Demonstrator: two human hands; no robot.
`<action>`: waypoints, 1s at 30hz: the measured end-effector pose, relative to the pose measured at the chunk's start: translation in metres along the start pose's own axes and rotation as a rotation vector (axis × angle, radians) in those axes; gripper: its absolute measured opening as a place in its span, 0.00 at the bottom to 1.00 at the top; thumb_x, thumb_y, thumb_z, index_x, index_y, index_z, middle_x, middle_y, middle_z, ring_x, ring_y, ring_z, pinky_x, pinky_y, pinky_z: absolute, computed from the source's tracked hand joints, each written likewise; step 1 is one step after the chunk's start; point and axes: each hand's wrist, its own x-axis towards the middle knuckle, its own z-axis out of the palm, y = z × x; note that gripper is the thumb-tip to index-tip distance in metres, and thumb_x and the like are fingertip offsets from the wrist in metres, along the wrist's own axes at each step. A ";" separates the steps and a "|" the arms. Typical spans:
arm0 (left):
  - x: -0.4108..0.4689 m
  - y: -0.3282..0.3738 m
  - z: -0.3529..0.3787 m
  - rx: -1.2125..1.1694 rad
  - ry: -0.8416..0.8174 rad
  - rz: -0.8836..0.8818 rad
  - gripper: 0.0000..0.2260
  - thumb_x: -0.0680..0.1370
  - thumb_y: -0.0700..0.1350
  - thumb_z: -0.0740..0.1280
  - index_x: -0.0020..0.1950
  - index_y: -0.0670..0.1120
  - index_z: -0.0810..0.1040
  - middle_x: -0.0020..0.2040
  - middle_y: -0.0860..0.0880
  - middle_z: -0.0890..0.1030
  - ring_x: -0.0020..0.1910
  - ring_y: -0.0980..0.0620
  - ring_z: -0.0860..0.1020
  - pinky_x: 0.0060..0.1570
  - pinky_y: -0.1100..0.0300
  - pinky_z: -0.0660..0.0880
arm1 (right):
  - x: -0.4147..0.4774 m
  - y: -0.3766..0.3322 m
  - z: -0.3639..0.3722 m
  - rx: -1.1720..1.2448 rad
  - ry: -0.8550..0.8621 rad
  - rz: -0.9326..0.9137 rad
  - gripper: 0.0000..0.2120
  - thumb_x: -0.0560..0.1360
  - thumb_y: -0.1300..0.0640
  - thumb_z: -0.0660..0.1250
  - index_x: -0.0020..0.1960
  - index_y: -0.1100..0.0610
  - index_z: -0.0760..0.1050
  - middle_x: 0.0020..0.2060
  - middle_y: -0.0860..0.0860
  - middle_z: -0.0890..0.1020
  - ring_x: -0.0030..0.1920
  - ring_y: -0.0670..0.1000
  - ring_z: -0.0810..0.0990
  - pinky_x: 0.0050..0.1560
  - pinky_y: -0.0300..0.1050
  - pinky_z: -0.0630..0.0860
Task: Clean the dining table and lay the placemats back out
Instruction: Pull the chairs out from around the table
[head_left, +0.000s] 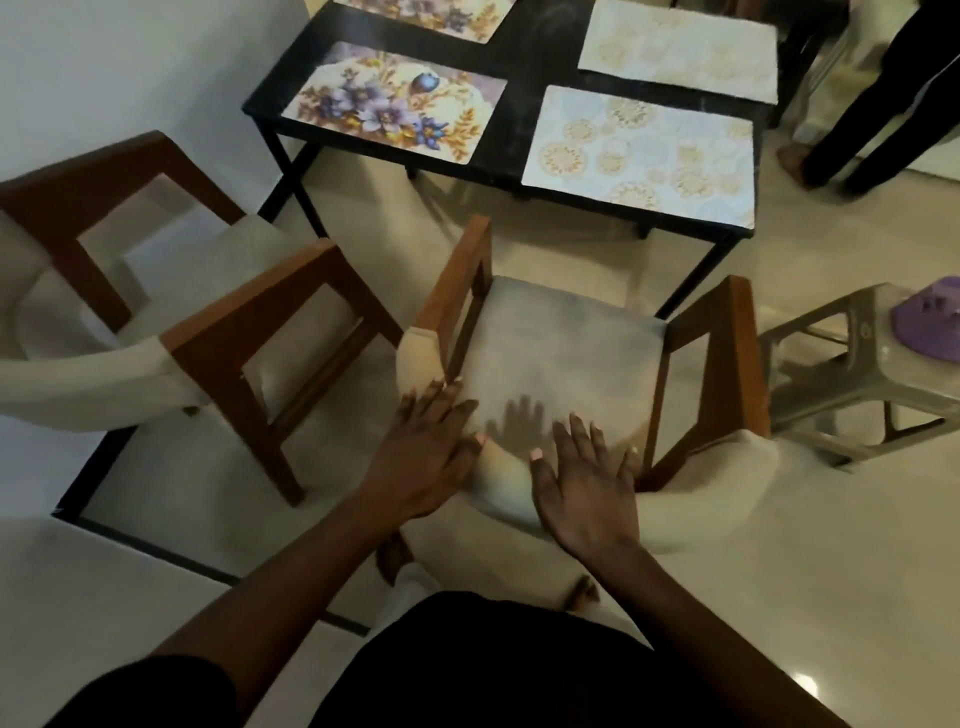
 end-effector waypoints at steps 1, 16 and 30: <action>-0.004 -0.015 -0.008 -0.062 0.011 -0.036 0.29 0.84 0.61 0.51 0.82 0.49 0.65 0.86 0.47 0.58 0.86 0.47 0.51 0.83 0.39 0.51 | 0.002 -0.024 0.003 0.024 0.009 0.005 0.33 0.84 0.36 0.44 0.84 0.50 0.58 0.84 0.50 0.55 0.84 0.54 0.50 0.80 0.68 0.44; -0.054 -0.191 -0.106 -0.185 0.194 -0.220 0.25 0.87 0.57 0.58 0.82 0.48 0.65 0.85 0.46 0.60 0.85 0.47 0.54 0.81 0.43 0.60 | 0.053 -0.236 0.020 0.310 0.049 -0.210 0.33 0.84 0.36 0.49 0.83 0.51 0.60 0.84 0.49 0.58 0.84 0.49 0.51 0.82 0.52 0.40; -0.095 -0.302 -0.177 -0.157 0.370 -0.508 0.23 0.86 0.57 0.58 0.81 0.53 0.65 0.85 0.48 0.59 0.84 0.47 0.55 0.80 0.41 0.61 | 0.107 -0.344 0.035 0.413 -0.206 -0.452 0.31 0.85 0.38 0.55 0.84 0.48 0.57 0.85 0.46 0.53 0.83 0.45 0.51 0.75 0.42 0.54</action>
